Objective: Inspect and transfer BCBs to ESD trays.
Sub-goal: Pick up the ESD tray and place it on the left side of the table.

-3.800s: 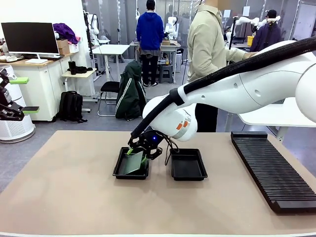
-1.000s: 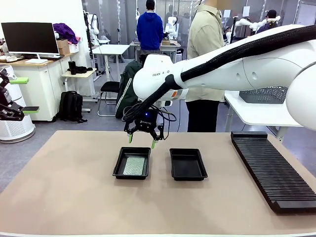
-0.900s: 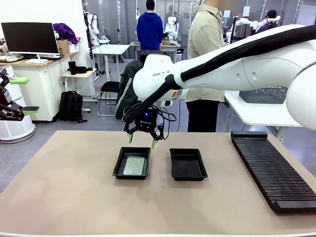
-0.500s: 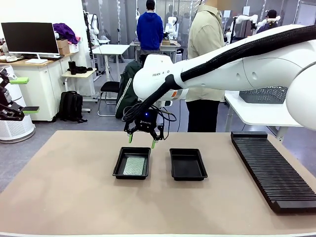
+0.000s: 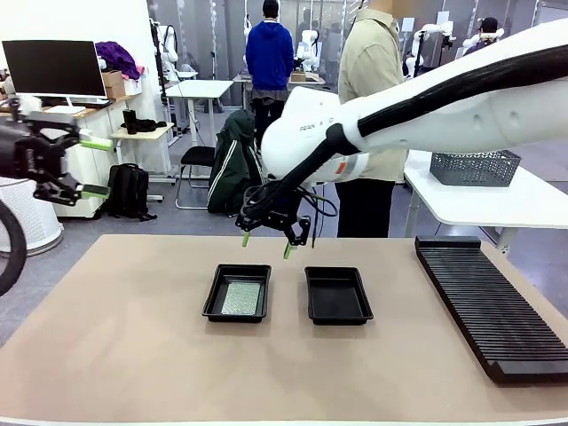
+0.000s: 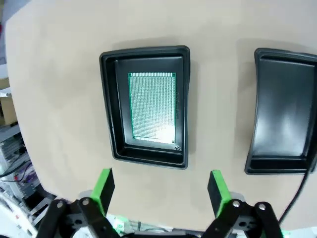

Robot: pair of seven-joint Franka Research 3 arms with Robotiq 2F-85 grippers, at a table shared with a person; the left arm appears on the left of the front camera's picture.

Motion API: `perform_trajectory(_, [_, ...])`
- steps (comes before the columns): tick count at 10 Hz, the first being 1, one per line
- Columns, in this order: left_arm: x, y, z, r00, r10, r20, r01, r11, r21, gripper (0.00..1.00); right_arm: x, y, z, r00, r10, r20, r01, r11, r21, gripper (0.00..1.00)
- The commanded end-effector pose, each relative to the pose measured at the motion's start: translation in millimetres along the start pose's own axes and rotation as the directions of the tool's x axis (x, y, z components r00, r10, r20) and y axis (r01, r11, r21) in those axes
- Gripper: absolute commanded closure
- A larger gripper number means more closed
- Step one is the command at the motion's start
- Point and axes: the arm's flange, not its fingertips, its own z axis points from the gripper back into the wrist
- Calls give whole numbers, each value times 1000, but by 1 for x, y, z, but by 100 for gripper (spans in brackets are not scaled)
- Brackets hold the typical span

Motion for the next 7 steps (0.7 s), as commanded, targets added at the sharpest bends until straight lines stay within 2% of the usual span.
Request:
perform_trajectory(1, [2, -17, -33, 999, 29, -27, -25, 990, 142, 0, -20, -41, 6, 1000, 27, 14, -28, 995, 94, 0])
perform_trajectory(5, [8, -36, -105, 999, 29, -31, -14, 913, 408, 0, -29, -89, 17, 996, 72, 51, -82, 964, 253, 0])
perform_trajectory(7, [12, -33, -137, 996, 57, -73, -11, 855, 518, 0, -30, -112, 19, 994, 86, 68, -103, 944, 312, 0])
